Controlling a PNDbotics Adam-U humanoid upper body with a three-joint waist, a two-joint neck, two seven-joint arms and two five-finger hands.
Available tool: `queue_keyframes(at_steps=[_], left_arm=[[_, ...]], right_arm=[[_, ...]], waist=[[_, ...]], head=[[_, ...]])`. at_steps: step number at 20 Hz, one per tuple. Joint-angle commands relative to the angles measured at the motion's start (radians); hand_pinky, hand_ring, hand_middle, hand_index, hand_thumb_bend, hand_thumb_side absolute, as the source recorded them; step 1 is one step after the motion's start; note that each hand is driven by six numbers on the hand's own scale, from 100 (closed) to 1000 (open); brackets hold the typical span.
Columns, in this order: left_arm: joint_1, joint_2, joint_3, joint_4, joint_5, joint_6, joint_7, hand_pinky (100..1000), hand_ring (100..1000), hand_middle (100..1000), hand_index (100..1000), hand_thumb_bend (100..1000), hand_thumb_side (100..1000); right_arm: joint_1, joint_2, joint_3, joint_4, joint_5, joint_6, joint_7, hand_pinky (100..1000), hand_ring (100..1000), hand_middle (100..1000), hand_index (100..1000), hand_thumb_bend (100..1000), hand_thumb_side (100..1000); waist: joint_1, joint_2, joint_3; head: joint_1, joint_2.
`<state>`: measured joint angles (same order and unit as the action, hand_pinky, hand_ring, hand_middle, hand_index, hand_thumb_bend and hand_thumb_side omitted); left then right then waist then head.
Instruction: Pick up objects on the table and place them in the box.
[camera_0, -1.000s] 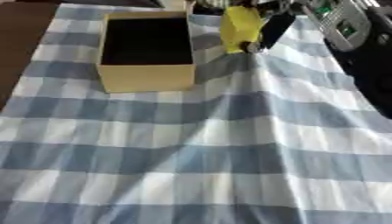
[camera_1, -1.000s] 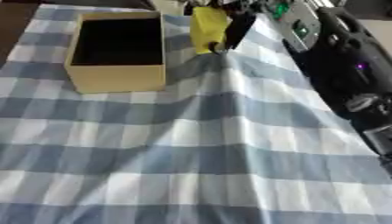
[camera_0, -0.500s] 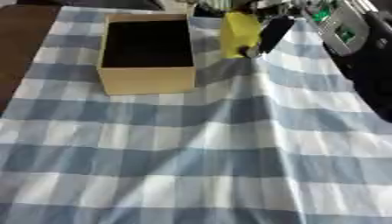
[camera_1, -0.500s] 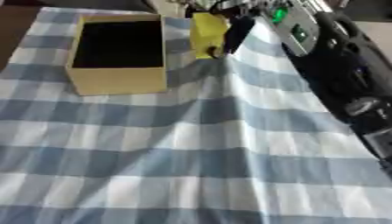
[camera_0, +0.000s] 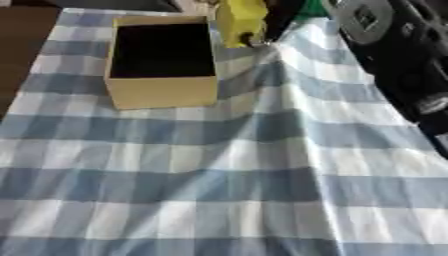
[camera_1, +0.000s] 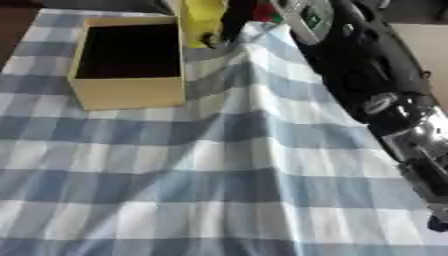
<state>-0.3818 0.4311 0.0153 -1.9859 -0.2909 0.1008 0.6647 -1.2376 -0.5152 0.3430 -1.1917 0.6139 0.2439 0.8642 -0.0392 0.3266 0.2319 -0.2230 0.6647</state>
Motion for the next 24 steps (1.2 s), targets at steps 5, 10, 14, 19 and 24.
queue_keyframes(at_steps=[5,10,14,19,24], left_arm=[[-0.030,0.018,-0.002,-0.014,0.006,-0.008,-0.004,953,687,527,757,100,286],[-0.048,0.016,-0.007,-0.014,0.009,-0.013,-0.006,953,688,527,757,100,288],[-0.064,0.014,-0.010,-0.014,0.011,-0.017,-0.008,953,688,527,757,100,288],[-0.075,0.013,-0.012,-0.014,0.014,-0.019,-0.010,953,688,527,757,100,289],[-0.077,0.013,-0.013,-0.014,0.015,-0.019,-0.013,953,687,526,757,100,289]], right_arm=[[-0.061,0.072,-0.046,0.075,0.060,0.018,-0.083,898,926,816,872,100,198],[-0.076,0.122,-0.056,0.112,0.072,0.018,-0.110,898,925,822,878,100,198],[-0.080,0.153,-0.071,0.147,0.090,0.018,-0.149,903,937,841,891,100,198],[-0.076,0.178,-0.090,0.197,0.137,0.000,-0.214,910,953,875,928,100,175],[-0.077,0.190,-0.091,0.218,0.192,-0.041,-0.250,940,992,940,1000,100,304]], waist=[[-0.005,0.002,0.031],[-0.014,0.021,0.053],[-0.023,0.037,0.071],[-0.031,0.050,0.088],[-0.034,0.055,0.096]], head=[[-0.036,-0.025],[-0.051,-0.041],[-0.063,-0.057],[-0.072,-0.068],[-0.075,-0.071]])
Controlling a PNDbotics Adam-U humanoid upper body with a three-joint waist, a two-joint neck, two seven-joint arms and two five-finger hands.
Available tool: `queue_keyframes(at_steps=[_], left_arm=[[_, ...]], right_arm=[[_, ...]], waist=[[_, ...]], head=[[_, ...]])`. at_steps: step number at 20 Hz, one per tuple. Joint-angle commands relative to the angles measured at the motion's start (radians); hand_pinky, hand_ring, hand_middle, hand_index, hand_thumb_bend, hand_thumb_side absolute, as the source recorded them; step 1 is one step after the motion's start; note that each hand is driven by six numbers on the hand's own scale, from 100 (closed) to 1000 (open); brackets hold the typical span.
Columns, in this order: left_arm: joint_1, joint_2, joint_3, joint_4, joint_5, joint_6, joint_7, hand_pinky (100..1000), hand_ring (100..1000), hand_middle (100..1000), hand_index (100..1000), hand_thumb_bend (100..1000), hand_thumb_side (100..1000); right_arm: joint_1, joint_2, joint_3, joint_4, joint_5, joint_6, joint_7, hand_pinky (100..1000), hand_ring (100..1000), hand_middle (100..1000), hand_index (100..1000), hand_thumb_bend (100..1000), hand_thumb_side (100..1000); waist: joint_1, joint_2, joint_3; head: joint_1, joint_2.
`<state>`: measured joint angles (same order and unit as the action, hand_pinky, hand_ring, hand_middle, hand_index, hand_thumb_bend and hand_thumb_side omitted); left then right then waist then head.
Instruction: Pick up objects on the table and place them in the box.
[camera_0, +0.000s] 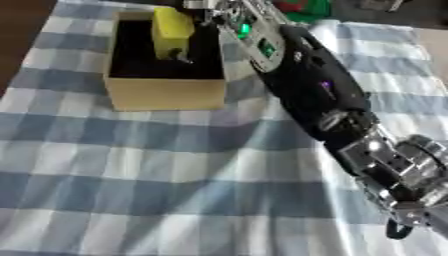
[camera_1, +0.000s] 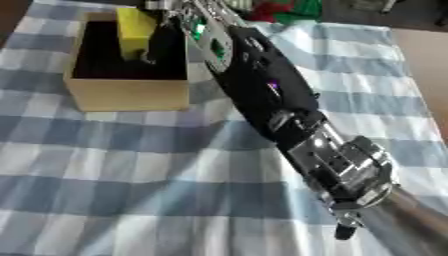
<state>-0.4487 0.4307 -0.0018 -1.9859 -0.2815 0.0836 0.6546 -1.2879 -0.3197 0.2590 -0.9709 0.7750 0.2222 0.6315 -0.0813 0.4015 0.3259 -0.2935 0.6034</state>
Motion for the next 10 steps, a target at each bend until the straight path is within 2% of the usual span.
queue_keyframes(at_steps=[1,2,3,4,5,8,10], left_arm=[[-0.009,0.013,0.004,-0.014,0.006,-0.002,-0.002,953,687,526,757,100,290],[-0.008,0.013,0.005,-0.014,0.006,-0.002,-0.002,953,687,526,757,100,290],[-0.008,0.013,0.005,-0.014,0.007,-0.002,-0.002,953,687,526,757,100,290],[-0.007,0.013,0.004,-0.014,0.007,-0.002,-0.002,953,687,525,757,100,290],[-0.008,0.013,0.004,-0.014,0.007,-0.002,-0.003,953,687,525,757,100,289],[-0.007,0.014,0.004,-0.014,0.008,-0.002,-0.003,953,687,525,758,100,289],[-0.005,0.013,0.004,-0.014,0.008,0.000,-0.004,953,687,525,758,100,289]], right_arm=[[-0.028,-0.006,-0.003,-0.006,0.047,-0.033,-0.021,947,1000,943,1000,100,368],[-0.029,-0.007,-0.001,-0.009,0.066,-0.048,-0.024,954,1000,938,1000,170,416],[-0.031,-0.008,-0.001,-0.011,0.084,-0.059,-0.027,954,1000,938,1000,201,425],[-0.032,-0.009,-0.001,-0.013,0.103,-0.068,-0.031,961,1000,943,1000,271,487],[-0.033,-0.010,-0.002,-0.014,0.125,-0.076,-0.036,963,1000,943,1000,294,502],[-0.036,-0.009,-0.008,-0.012,0.164,-0.095,-0.046,964,1000,940,1000,266,570],[-0.038,-0.008,-0.015,-0.011,0.162,-0.103,-0.048,965,1000,937,1000,256,565]], waist=[[0.008,-0.019,0.001],[0.008,-0.020,0.000],[0.009,-0.020,-0.001],[0.009,-0.020,-0.002],[0.008,-0.021,-0.003],[0.009,-0.023,-0.005],[0.010,-0.025,-0.006]], head=[[-0.006,-0.007],[-0.006,-0.005],[-0.006,-0.003],[-0.006,-0.002],[-0.005,-0.001],[-0.005,0.001],[-0.004,0.001]])
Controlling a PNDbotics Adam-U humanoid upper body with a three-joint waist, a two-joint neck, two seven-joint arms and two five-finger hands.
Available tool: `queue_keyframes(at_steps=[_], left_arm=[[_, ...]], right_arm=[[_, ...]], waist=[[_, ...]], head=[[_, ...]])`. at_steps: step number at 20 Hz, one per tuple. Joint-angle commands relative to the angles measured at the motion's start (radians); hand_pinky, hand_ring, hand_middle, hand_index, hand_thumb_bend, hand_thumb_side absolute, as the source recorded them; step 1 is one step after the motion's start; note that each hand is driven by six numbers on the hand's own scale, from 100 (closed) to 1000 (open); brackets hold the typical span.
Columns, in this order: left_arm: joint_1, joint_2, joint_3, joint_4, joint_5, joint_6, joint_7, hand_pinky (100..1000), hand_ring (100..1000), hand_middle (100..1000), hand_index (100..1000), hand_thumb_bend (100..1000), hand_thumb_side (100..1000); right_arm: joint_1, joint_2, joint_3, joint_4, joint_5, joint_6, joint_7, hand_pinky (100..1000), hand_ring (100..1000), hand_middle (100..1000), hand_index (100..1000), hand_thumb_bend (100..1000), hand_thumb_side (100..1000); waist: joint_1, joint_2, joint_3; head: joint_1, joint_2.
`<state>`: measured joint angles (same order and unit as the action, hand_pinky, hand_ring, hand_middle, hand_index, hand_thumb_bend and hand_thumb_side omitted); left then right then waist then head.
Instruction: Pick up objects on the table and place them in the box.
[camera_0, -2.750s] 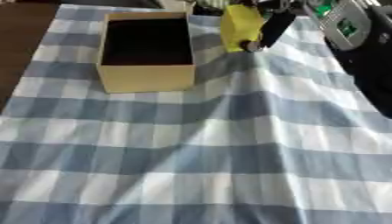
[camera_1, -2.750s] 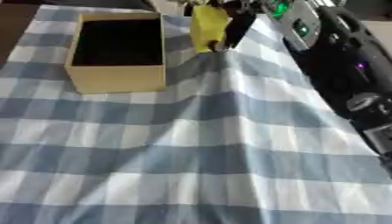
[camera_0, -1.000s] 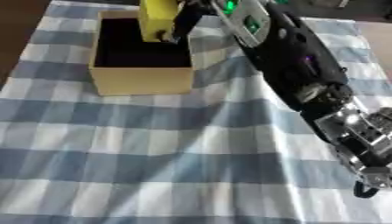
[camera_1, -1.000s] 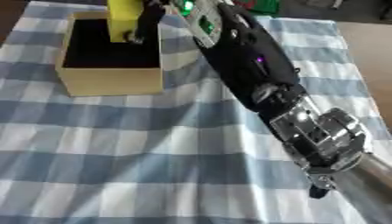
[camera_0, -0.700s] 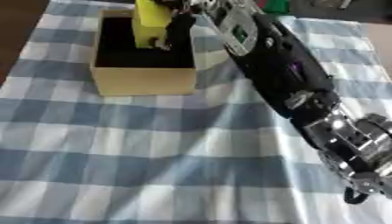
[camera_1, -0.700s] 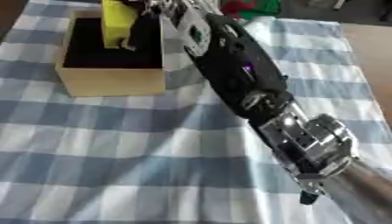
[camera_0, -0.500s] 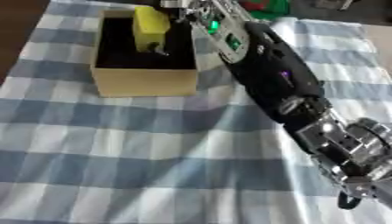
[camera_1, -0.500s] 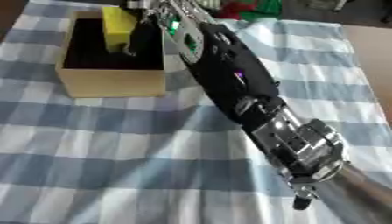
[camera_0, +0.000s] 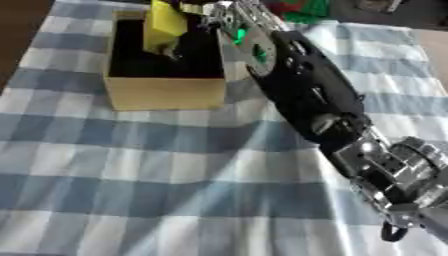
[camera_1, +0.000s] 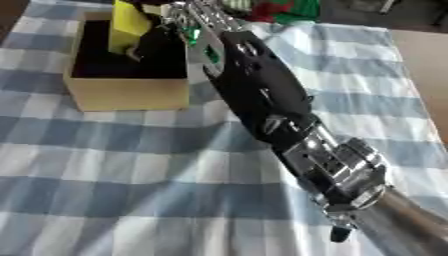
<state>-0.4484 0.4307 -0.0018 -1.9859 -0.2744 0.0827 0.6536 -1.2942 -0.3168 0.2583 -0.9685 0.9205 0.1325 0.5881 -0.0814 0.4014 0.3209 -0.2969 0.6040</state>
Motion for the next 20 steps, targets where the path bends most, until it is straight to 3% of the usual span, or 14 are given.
queue_keyframes(at_steps=[1,5,8,12,15,16,17,18,20], left_arm=[[-0.005,0.013,0.004,-0.014,0.002,0.001,-0.003,953,687,525,758,100,289],[-0.002,0.012,0.003,-0.014,0.001,0.001,-0.005,953,688,526,758,100,289],[-0.001,0.012,0.004,-0.014,0.000,0.001,-0.006,953,688,526,758,100,287],[0.003,0.010,0.006,-0.014,0.000,0.002,-0.005,952,686,524,756,100,280],[0.003,0.010,0.008,-0.014,-0.001,0.003,-0.003,952,687,524,755,100,275],[0.003,0.010,0.008,-0.014,0.000,0.002,-0.003,952,687,524,755,100,268],[0.002,0.010,0.007,-0.014,-0.001,0.002,-0.004,952,687,524,755,100,267],[0.002,0.010,0.007,-0.014,-0.002,0.002,-0.006,952,686,524,755,100,238],[0.003,0.010,0.008,-0.014,-0.003,0.003,-0.008,952,686,523,754,100,231]], right_arm=[[-0.033,-0.011,-0.016,-0.014,0.013,-0.015,-0.005,965,1000,937,1000,256,565],[-0.037,-0.013,-0.024,-0.026,-0.014,-0.012,-0.003,968,1000,936,1000,239,559],[-0.037,-0.016,-0.019,-0.028,-0.022,-0.023,0.027,995,1000,996,1000,258,582],[-0.032,-0.010,-0.028,-0.028,-0.105,-0.072,0.122,1000,1000,1000,1000,228,400],[-0.034,-0.013,-0.028,-0.044,-0.184,-0.078,0.187,1000,1000,1000,1000,217,304],[-0.035,-0.016,-0.026,-0.049,-0.195,-0.075,0.200,1000,1000,1000,1000,210,224],[-0.034,-0.017,-0.025,-0.051,-0.201,-0.070,0.209,1000,1000,1000,1000,206,205],[-0.033,-0.018,-0.025,-0.052,-0.203,-0.065,0.214,1000,1000,1000,1000,149,100],[-0.032,-0.020,-0.025,-0.049,-0.206,-0.053,0.219,1000,1000,1000,1000,100,100]], waist=[[0.011,-0.026,-0.001],[0.013,-0.031,-0.006],[0.014,-0.037,-0.008],[0.019,-0.042,-0.011],[0.022,-0.045,-0.015],[0.022,-0.046,-0.015],[0.021,-0.046,-0.015],[0.021,-0.047,-0.015],[0.022,-0.046,-0.016]], head=[[0.000,0.000],[0.003,0.002],[0.006,0.004],[0.009,0.010],[0.014,0.015],[0.015,0.016],[0.016,0.016],[0.016,0.016],[0.018,0.015]])
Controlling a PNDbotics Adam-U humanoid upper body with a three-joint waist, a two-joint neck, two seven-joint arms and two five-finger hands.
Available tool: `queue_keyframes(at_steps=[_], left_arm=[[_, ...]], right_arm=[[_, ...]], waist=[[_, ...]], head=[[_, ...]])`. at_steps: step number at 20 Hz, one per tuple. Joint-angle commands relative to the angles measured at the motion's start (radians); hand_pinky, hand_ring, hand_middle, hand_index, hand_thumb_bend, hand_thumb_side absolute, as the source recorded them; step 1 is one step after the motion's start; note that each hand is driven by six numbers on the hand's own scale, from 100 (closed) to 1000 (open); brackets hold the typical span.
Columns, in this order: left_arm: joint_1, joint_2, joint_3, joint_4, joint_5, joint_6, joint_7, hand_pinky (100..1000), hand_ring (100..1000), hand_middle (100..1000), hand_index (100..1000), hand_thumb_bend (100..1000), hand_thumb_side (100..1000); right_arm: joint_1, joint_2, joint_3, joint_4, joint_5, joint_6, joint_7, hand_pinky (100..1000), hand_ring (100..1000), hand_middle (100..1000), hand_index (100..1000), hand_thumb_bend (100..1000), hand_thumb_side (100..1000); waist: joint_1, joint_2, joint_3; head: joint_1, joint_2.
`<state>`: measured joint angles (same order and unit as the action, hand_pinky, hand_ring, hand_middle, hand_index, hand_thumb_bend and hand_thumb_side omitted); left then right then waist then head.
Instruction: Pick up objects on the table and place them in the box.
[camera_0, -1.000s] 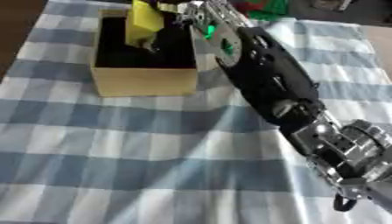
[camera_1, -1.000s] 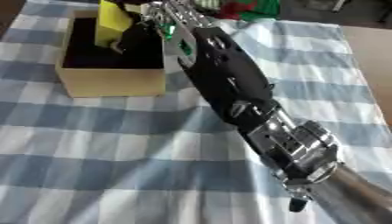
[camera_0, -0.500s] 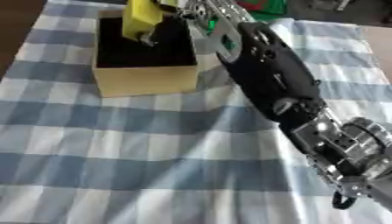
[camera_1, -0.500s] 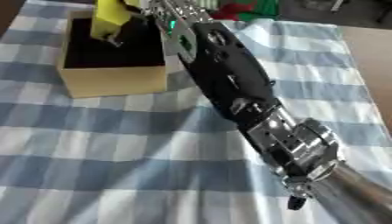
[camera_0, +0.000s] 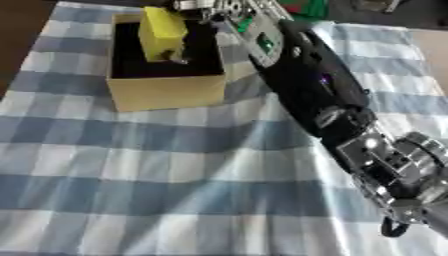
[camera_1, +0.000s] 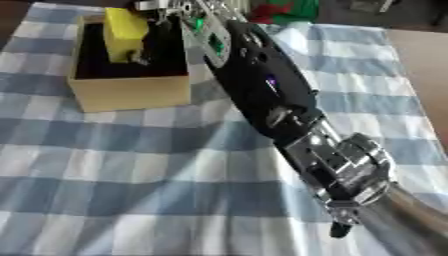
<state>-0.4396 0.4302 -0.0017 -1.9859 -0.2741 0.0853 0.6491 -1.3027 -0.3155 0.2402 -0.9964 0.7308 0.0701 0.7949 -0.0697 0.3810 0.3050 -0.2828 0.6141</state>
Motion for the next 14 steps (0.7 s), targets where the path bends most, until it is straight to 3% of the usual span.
queue_keyframes(at_steps=[1,10,11,12,13,14], left_arm=[[-0.006,0.011,0.009,-0.014,-0.003,0.001,-0.003,952,686,523,753,100,236],[-0.006,0.010,0.011,-0.014,0.001,0.000,0.001,951,682,519,748,100,249],[-0.006,0.010,0.011,-0.014,0.001,-0.001,0.001,950,681,518,747,100,248],[-0.006,0.011,0.011,-0.014,0.000,0.000,0.000,950,680,518,747,100,247],[-0.005,0.011,0.011,-0.014,0.000,0.000,-0.001,949,679,517,747,100,246],[-0.005,0.012,0.011,-0.014,-0.001,0.000,-0.002,949,678,517,747,100,246]], right_arm=[[-0.023,-0.022,-0.009,-0.020,-0.018,0.016,0.012,1000,1000,1000,1000,100,100],[-0.022,-0.022,-0.006,-0.021,-0.018,0.049,-0.054,1000,1000,1000,1000,108,100],[-0.022,-0.024,-0.002,-0.021,-0.010,0.045,-0.059,1000,1000,1000,1000,226,100],[-0.022,-0.026,0.003,-0.023,0.004,0.034,-0.057,1000,1000,967,1000,370,292],[-0.022,-0.028,0.009,-0.026,0.023,0.015,-0.051,1000,1000,942,991,367,399],[-0.022,-0.032,0.012,-0.030,0.046,-0.003,-0.047,1000,1000,846,903,364,444]], waist=[[0.011,-0.026,-0.001],[0.012,-0.024,0.001],[0.012,-0.024,0.000],[0.012,-0.024,-0.001],[0.012,-0.025,-0.002],[0.011,-0.025,-0.003]], head=[[0.005,0.005],[0.007,0.000],[0.008,0.000],[0.010,0.000],[0.013,0.001],[0.014,0.001]])
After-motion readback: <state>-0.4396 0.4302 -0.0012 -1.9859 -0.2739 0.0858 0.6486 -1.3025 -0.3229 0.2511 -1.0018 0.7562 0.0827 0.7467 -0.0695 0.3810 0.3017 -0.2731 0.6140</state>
